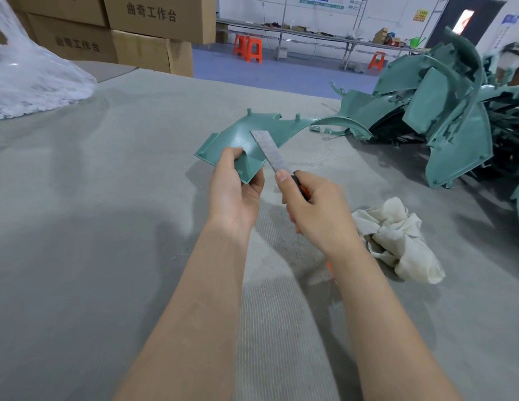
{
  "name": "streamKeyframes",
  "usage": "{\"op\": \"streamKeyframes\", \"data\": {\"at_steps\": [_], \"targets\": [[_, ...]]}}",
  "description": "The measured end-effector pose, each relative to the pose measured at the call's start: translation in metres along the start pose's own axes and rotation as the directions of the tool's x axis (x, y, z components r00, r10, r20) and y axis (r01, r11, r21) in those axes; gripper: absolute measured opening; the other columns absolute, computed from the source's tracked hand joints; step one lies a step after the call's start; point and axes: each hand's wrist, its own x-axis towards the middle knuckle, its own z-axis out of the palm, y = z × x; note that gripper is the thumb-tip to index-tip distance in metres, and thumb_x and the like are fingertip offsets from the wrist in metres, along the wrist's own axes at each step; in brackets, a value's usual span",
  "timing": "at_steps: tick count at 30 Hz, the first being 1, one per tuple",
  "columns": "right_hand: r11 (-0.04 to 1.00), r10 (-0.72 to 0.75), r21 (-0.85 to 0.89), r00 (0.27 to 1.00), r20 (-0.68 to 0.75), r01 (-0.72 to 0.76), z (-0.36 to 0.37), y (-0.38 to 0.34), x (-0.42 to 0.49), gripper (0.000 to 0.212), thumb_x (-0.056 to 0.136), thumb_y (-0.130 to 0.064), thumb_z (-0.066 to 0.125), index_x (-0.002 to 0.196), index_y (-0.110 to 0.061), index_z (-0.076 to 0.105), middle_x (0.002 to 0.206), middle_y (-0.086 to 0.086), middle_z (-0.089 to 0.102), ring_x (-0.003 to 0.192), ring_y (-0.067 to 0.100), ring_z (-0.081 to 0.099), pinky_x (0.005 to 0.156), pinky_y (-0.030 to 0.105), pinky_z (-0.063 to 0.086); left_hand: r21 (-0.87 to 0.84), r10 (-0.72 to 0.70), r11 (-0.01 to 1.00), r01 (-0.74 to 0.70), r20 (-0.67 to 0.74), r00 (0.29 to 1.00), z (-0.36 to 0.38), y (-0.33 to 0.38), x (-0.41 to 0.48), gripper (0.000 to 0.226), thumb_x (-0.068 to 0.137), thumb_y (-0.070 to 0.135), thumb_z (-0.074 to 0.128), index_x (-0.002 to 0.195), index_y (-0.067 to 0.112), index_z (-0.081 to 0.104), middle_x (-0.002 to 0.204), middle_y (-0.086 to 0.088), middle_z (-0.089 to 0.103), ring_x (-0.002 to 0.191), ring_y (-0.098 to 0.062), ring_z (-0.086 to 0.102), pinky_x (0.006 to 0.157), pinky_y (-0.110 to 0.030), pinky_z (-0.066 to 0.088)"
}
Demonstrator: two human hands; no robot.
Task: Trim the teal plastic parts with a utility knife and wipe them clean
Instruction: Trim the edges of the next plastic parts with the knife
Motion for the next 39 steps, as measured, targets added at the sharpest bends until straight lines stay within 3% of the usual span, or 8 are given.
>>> {"op": "streamKeyframes", "data": {"at_steps": [5,9,17,22,26,31,36,39], "targets": [[0.998,-0.035,-0.049,0.994,0.104,0.041,0.006,-0.002,-0.002,0.051,0.098,-0.043,0.049,0.069,-0.001,0.049,0.063,0.021,0.056,0.059,0.037,0.052,0.060,0.050,0.050,0.047,0.000,0.999,0.003,-0.058,0.998,0.000,-0.003,0.002,0.017,0.091,0.015,0.053,0.075,0.013,0.057,0.072,0.001,0.054,0.064,-0.013,0.055,0.050,-0.020,0.048],[0.999,-0.034,-0.022,0.992,0.120,0.037,0.006,-0.002,-0.002,0.052,0.097,-0.044,0.050,0.072,0.002,0.053,0.064,0.022,0.055,0.059,0.035,0.052,0.059,0.049,0.050,0.092,-0.012,0.996,0.018,-0.065,0.998,0.000,-0.003,0.003,0.019,0.092,0.016,0.053,0.072,0.015,0.053,0.067,0.002,0.049,0.053,-0.011,0.050,0.046,-0.020,0.044],[0.988,0.092,0.141,0.983,-0.156,-0.070,-0.002,-0.002,0.003,0.050,0.095,-0.045,0.053,0.074,0.000,0.050,0.070,0.027,0.056,0.067,0.044,0.054,0.066,0.056,0.049,0.020,-0.006,1.000,0.007,-0.035,0.999,0.002,-0.001,0.000,0.008,0.090,0.008,0.055,0.093,0.007,0.062,0.077,-0.004,0.062,0.063,-0.012,0.060,0.047,-0.016,0.047],[0.976,0.119,0.203,0.974,-0.193,-0.079,-0.006,-0.006,0.003,0.033,0.086,-0.042,0.068,0.083,-0.010,0.061,0.073,0.016,0.063,0.065,0.033,0.060,0.068,0.051,0.054,0.082,0.081,0.994,-0.078,-0.028,0.996,0.004,-0.004,-0.003,0.019,0.091,0.011,0.056,0.109,0.009,0.059,0.077,0.001,0.064,0.054,-0.004,0.063,0.052,-0.017,0.049],[0.962,0.128,0.259,0.978,-0.167,-0.082,-0.003,-0.008,0.002,0.026,0.088,-0.035,0.069,0.079,-0.011,0.064,0.067,0.019,0.063,0.051,0.019,0.058,0.057,0.038,0.053,0.193,0.185,0.963,-0.187,0.029,0.982,0.005,-0.008,-0.004,0.008,0.091,0.012,0.054,0.096,0.017,0.059,0.079,0.003,0.067,0.063,-0.005,0.065,0.056,-0.020,0.051],[0.956,0.132,0.281,0.980,-0.148,-0.086,0.000,-0.008,0.000,0.031,0.089,-0.029,0.067,0.078,-0.001,0.066,0.061,0.021,0.059,0.042,0.011,0.051,0.054,0.034,0.048,0.349,0.281,0.888,-0.299,0.104,0.954,0.004,-0.014,-0.003,0.008,0.090,0.013,0.054,0.090,0.019,0.060,0.081,0.003,0.068,0.077,-0.016,0.065,0.069,-0.032,0.052],[0.938,0.167,0.331,0.973,-0.157,-0.108,0.001,-0.007,0.003,0.023,0.089,-0.018,0.062,0.071,-0.003,0.062,0.059,0.000,0.068,0.040,0.009,0.051,0.049,0.026,0.045,0.393,0.326,0.849,-0.354,0.138,0.935,0.006,-0.017,-0.004,0.011,0.088,0.014,0.056,0.084,0.023,0.061,0.075,0.007,0.068,0.075,-0.016,0.064,0.066,-0.030,0.050],[0.922,0.184,0.369,0.971,-0.154,-0.117,-0.002,-0.005,0.003,0.018,0.086,-0.011,0.059,0.068,-0.008,0.060,0.059,-0.001,0.068,0.039,0.008,0.049,0.045,0.021,0.042,0.393,0.321,0.852,-0.345,0.128,0.938,0.005,-0.017,-0.005,0.012,0.088,0.014,0.056,0.081,0.024,0.060,0.074,0.008,0.068,0.075,-0.014,0.063,0.068,-0.030,0.049]]}}
